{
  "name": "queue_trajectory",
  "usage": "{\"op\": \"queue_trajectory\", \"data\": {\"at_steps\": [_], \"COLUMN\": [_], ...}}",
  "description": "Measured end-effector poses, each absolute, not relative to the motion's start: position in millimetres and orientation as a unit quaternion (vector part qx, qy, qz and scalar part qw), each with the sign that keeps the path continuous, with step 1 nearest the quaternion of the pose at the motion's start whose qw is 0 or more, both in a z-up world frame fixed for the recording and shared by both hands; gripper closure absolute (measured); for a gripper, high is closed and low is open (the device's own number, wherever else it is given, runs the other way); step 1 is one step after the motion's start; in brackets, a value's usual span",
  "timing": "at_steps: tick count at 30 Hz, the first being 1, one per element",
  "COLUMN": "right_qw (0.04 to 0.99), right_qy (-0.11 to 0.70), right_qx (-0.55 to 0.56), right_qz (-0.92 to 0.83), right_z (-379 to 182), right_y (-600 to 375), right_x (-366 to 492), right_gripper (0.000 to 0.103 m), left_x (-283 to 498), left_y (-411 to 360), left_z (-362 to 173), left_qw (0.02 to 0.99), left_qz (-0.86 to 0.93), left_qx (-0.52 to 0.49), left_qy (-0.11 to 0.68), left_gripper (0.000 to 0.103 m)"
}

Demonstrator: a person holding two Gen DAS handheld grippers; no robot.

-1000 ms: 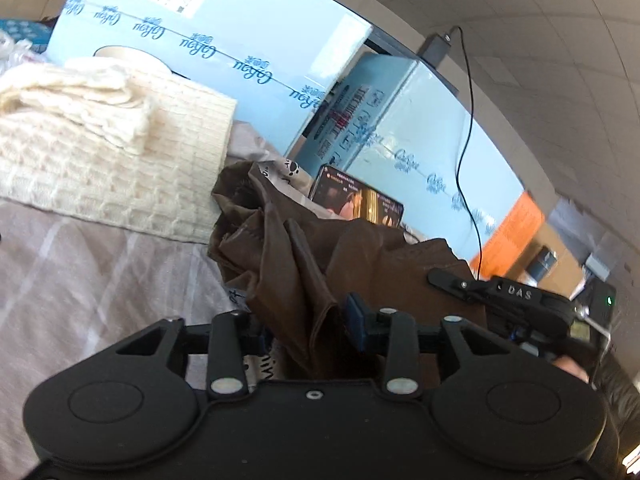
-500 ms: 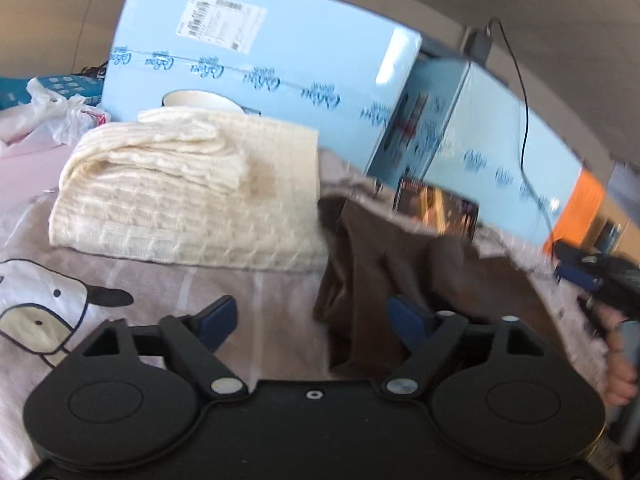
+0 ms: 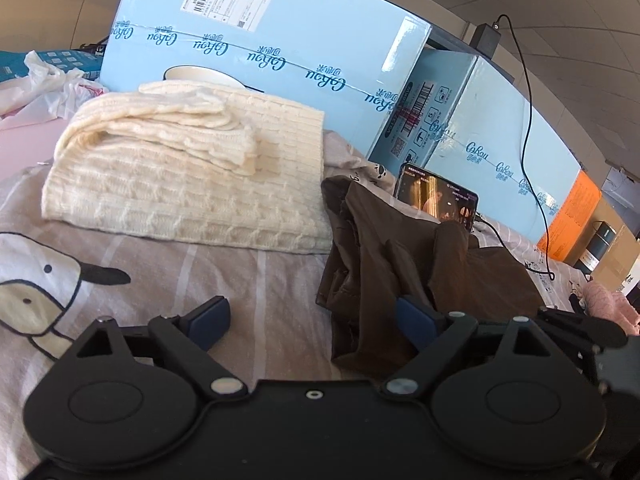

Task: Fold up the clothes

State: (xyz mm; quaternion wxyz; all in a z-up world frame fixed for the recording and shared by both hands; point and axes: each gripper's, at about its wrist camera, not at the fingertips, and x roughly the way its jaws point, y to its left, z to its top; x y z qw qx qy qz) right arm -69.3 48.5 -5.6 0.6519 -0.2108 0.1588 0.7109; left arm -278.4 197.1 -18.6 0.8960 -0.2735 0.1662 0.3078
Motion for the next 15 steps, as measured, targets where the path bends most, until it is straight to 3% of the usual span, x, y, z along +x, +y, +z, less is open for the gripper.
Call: {"op": "queue_trajectory", "data": {"at_steps": [2,5,9,15], "right_qw": [0.642,0.649,0.682,0.798], "right_qy": [0.189,0.211,0.205,0.097], "right_qx": [-0.170,-0.120,-0.039,0.051], "right_qz": [0.723,0.721,0.701,0.592], "right_z": [0,7,23,53], "right_y": [45,39,20,-46], "right_x": [-56,-42,-28,-7], "right_gripper": [0.072,0.087,0.091,0.095], "left_x": [-277,-270,-259,-237], "left_y": [197,196,199,197], "left_z": [-18,-15,-15,-14], "left_qw": [0.897,0.903,0.907,0.910], "left_qz": [0.303,0.288,0.253,0.254], "left_qx": [-0.273,-0.270,-0.288,-0.256], "left_qy": [0.168,0.171,0.172,0.203], "left_gripper": [0.012,0.012,0.015,0.034]}}
